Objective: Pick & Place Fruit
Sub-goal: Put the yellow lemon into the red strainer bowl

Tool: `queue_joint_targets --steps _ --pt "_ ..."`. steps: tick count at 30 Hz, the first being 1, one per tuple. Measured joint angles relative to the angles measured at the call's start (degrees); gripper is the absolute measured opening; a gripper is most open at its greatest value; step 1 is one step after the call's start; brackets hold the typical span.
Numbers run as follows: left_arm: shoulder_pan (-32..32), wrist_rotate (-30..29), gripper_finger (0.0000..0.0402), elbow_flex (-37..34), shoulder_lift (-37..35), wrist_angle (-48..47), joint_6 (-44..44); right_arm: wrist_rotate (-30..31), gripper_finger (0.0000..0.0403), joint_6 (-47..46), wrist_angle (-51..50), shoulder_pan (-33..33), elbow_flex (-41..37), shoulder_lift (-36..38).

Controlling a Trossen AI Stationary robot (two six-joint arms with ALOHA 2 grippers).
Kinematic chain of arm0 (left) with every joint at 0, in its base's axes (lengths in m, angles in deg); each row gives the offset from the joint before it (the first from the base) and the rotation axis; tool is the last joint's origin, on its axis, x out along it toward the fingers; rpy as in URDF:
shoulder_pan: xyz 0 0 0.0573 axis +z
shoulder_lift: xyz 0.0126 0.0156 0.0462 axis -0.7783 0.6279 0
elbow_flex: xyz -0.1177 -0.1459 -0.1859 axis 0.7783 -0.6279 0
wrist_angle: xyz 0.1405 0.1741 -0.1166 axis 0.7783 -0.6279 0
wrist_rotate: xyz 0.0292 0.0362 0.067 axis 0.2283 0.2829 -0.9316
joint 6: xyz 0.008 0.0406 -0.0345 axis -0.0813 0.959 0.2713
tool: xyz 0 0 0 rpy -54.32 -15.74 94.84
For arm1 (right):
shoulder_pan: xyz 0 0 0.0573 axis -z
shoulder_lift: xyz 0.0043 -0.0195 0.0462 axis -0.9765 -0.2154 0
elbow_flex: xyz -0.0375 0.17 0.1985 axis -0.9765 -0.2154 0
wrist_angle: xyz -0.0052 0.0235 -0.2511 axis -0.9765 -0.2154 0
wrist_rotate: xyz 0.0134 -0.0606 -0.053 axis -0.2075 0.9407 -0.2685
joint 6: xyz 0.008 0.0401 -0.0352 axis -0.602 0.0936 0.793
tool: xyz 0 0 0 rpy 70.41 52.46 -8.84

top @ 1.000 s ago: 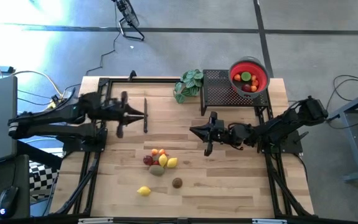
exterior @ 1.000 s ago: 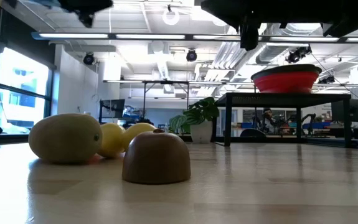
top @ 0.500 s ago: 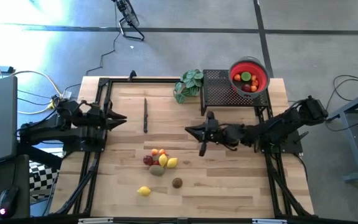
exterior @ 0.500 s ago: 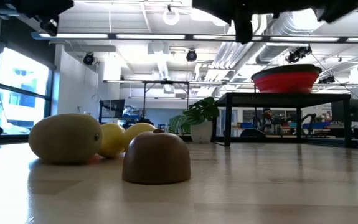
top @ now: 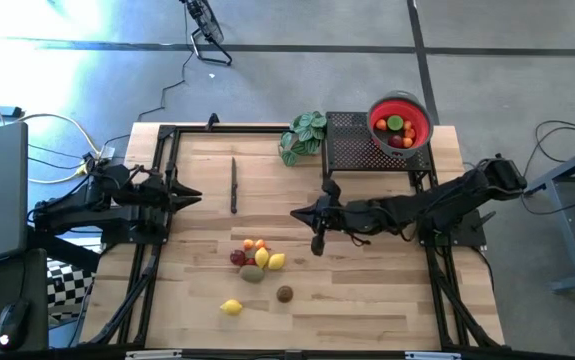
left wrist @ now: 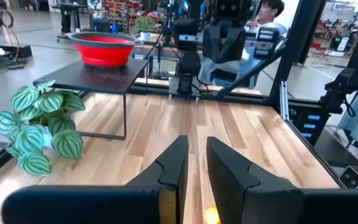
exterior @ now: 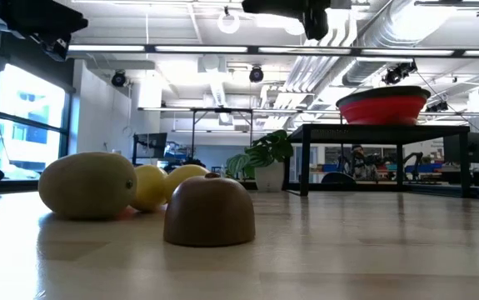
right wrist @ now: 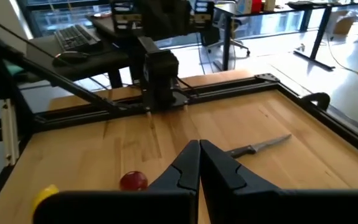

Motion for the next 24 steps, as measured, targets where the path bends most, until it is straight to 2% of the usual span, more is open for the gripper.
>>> queue_joint_targets --steps 4,9,19,24 --pt "0.0 0.0 0.0054 0.0 0.0 -0.07 -0.21 -0.51 0.0003 0.8 -0.6 -0.23 0.46 0.0" --pt "0.0 0.0 0.0054 0.0 0.02 -0.07 -0.37 -2.8 0.0003 6.88 -2.35 -0.05 0.48 0.0" --pt "0.0 0.0 0.0054 0.0 0.02 -0.05 -0.28 -16.54 0.0003 13.31 -3.18 3.27 0.48 -0.02" --pt "0.0 0.0 0.0054 0.0 0.02 -0.05 -0.2 -19.42 0.0003 12.79 -3.2 4.73 0.48 -0.02"
